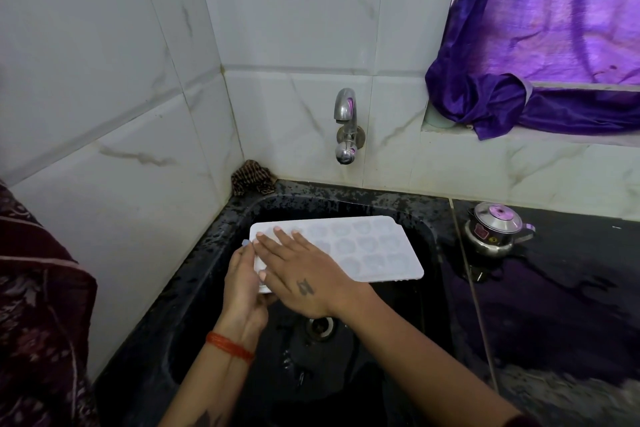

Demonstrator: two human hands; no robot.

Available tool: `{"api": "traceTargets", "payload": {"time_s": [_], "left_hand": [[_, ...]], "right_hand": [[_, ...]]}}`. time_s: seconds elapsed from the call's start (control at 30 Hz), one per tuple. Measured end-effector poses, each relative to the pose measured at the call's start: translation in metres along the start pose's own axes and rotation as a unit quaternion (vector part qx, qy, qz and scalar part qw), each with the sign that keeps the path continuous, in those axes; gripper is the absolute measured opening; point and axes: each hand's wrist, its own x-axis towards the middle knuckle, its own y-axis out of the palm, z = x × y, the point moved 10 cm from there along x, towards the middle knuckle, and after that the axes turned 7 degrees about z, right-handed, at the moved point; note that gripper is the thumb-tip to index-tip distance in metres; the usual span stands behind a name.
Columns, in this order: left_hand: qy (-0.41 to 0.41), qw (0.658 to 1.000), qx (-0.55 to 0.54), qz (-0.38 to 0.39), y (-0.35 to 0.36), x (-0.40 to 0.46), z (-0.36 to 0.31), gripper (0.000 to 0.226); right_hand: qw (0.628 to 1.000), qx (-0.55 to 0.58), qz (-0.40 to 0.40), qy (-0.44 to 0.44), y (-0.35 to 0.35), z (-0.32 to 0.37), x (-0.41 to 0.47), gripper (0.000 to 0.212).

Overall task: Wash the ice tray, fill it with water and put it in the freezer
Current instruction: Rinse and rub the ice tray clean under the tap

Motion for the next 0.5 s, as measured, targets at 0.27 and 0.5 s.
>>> {"api": "traceTargets", "payload": {"time_s": [0.27, 0.5], "left_hand": [[0.013, 0.999, -0.028, -0.007, -0.007, 0.004, -0.003, 0.032], [0.013, 1.000, -0.004, -0.003, -0.004, -0.001, 0.001, 0.021]], "right_hand": [[1.000, -0.011, -0.019, -0.012, 0.014, -0.010, -0.035, 0.068], [0.992, 0.024, -0.059, 0.107, 0.015, -0.071, -0.076, 0.071]]}}
